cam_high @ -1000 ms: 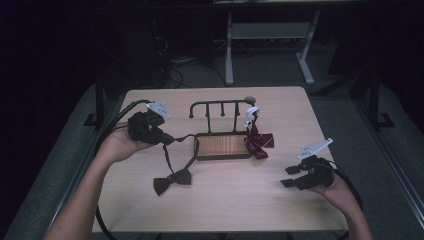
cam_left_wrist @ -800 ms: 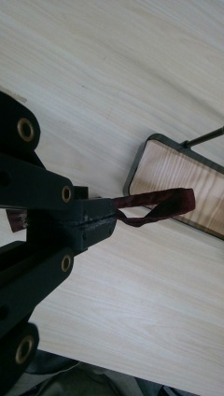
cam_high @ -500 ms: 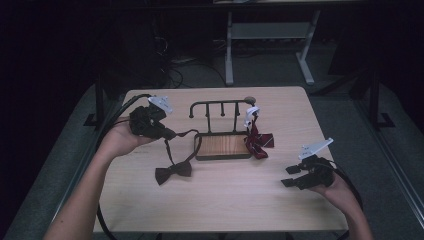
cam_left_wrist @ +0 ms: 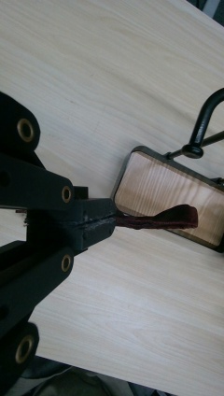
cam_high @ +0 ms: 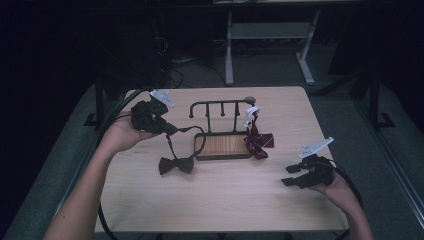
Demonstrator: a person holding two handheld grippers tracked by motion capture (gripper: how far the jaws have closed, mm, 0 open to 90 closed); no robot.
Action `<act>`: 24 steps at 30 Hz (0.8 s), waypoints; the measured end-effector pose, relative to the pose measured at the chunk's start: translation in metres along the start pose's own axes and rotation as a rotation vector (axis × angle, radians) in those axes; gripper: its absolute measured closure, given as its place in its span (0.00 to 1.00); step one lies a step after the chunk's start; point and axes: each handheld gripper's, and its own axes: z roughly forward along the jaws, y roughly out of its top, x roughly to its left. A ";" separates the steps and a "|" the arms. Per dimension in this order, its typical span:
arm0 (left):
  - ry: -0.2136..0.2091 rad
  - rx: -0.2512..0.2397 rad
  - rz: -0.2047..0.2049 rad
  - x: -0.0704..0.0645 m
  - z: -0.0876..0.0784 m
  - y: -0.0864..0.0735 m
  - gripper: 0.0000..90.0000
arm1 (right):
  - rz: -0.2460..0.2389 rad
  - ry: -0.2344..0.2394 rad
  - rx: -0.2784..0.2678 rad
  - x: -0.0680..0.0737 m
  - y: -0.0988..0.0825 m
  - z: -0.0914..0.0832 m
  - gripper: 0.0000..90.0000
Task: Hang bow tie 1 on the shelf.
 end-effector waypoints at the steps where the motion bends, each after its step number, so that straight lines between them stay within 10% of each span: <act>1: 0.005 -0.003 -0.003 0.001 -0.002 0.002 1.00 | 0.000 0.003 0.000 0.000 0.001 0.000 0.48; 24: 0.019 -0.013 -0.014 0.014 -0.017 0.015 1.00 | -0.016 0.011 0.004 0.002 0.003 0.003 0.48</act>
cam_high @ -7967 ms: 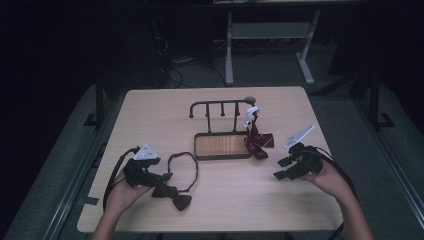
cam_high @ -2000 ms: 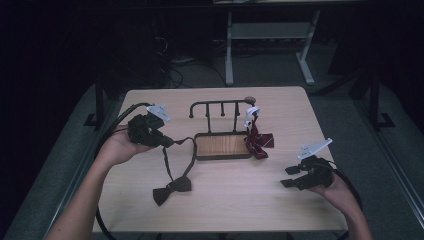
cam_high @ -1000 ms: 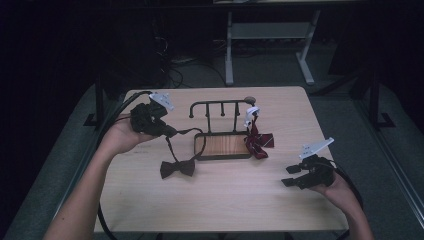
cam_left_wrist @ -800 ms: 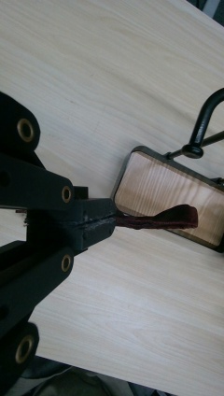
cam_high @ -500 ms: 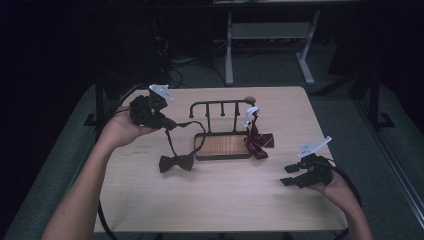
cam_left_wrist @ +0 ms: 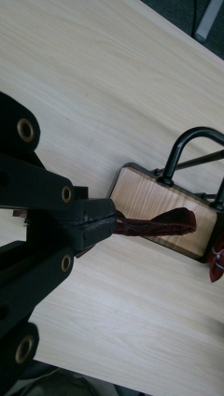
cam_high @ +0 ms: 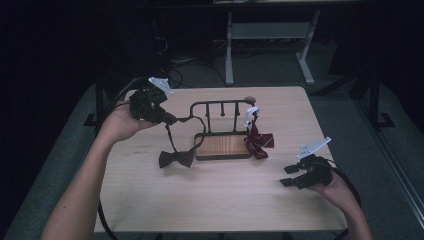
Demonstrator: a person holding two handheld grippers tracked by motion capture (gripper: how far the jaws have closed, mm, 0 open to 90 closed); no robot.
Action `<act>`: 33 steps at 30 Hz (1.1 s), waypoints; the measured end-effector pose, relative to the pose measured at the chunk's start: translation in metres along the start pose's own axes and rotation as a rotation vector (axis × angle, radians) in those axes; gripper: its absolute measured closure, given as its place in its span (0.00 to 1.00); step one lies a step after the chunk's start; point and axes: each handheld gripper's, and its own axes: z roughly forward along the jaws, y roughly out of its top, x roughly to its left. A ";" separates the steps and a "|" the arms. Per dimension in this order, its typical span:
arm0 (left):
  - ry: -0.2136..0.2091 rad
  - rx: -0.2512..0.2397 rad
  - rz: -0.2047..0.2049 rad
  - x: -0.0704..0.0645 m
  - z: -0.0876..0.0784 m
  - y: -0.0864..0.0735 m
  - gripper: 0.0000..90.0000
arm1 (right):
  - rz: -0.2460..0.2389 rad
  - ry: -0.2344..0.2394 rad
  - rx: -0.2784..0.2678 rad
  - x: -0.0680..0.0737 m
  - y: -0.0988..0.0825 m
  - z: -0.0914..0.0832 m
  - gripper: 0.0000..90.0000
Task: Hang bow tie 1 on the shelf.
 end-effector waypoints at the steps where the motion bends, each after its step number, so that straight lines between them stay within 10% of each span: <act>1: 0.007 -0.001 -0.005 0.001 -0.001 0.002 1.00 | -0.001 -0.001 -0.003 0.001 0.000 -0.001 0.48; 33: 0.040 0.062 -0.061 0.025 0.014 0.010 1.00 | -0.001 -0.013 -0.018 0.001 -0.001 -0.008 0.48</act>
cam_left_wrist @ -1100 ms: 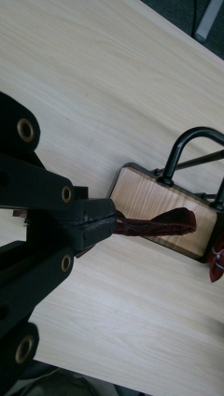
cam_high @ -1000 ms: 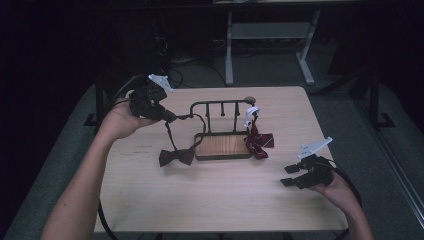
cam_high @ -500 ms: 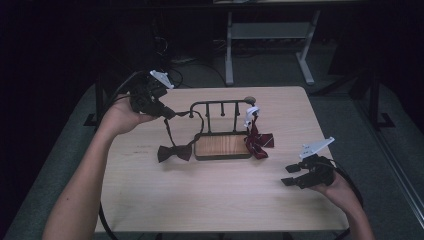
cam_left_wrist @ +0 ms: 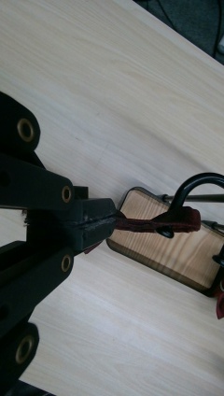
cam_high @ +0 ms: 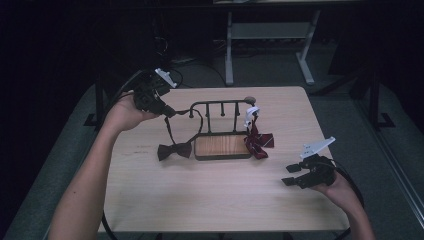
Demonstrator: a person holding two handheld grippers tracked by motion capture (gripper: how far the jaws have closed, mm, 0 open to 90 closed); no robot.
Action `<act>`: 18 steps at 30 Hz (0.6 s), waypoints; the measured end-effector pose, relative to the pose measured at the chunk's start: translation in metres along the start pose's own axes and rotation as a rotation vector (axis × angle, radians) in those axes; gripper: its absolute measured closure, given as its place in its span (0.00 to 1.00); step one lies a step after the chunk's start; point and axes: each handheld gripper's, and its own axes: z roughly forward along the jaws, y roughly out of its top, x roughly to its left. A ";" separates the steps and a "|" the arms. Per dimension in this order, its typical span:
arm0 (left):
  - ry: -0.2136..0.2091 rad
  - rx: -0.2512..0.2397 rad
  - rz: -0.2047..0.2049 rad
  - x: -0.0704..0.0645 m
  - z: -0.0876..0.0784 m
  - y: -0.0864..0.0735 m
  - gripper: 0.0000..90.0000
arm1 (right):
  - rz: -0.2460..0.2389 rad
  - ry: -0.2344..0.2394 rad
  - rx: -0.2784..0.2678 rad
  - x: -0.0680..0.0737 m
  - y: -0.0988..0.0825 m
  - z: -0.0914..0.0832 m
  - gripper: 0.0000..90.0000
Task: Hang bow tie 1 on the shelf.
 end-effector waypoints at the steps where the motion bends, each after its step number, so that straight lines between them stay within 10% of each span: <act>1: 0.001 0.005 0.004 0.001 0.001 0.000 1.00 | 0.002 0.000 0.001 0.000 0.000 0.000 0.48; 18: 0.021 0.038 -0.011 0.009 0.012 0.006 1.00 | 0.003 0.001 -0.001 -0.001 -0.001 -0.002 0.48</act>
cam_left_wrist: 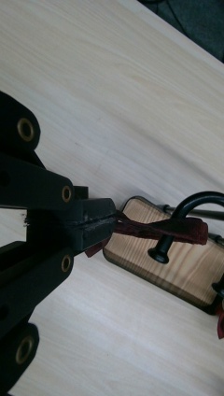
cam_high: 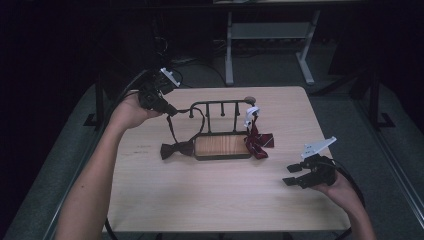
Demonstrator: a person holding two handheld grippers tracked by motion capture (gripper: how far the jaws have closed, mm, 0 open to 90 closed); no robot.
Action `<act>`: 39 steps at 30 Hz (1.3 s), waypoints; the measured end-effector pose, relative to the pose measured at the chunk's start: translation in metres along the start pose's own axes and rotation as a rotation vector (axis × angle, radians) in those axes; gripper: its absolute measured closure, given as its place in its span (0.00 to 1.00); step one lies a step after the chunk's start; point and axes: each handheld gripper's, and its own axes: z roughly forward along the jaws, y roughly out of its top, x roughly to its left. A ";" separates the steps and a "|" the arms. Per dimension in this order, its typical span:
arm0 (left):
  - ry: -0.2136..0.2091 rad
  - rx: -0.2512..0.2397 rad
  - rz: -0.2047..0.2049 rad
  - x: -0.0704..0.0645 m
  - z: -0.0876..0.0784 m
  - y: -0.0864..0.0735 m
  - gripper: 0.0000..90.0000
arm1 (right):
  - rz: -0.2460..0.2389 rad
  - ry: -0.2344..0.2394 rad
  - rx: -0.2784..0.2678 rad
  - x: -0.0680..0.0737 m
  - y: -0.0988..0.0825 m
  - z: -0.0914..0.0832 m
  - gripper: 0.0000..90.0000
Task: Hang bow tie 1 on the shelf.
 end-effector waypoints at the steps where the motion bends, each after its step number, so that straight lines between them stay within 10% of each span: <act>1: 0.001 0.001 -0.001 0.000 0.000 0.000 1.00 | 0.000 -0.001 -0.001 0.000 0.000 0.000 0.48; 39: 0.029 0.074 -0.012 0.000 0.015 -0.006 0.85 | 0.001 -0.014 0.001 -0.002 -0.001 -0.002 0.48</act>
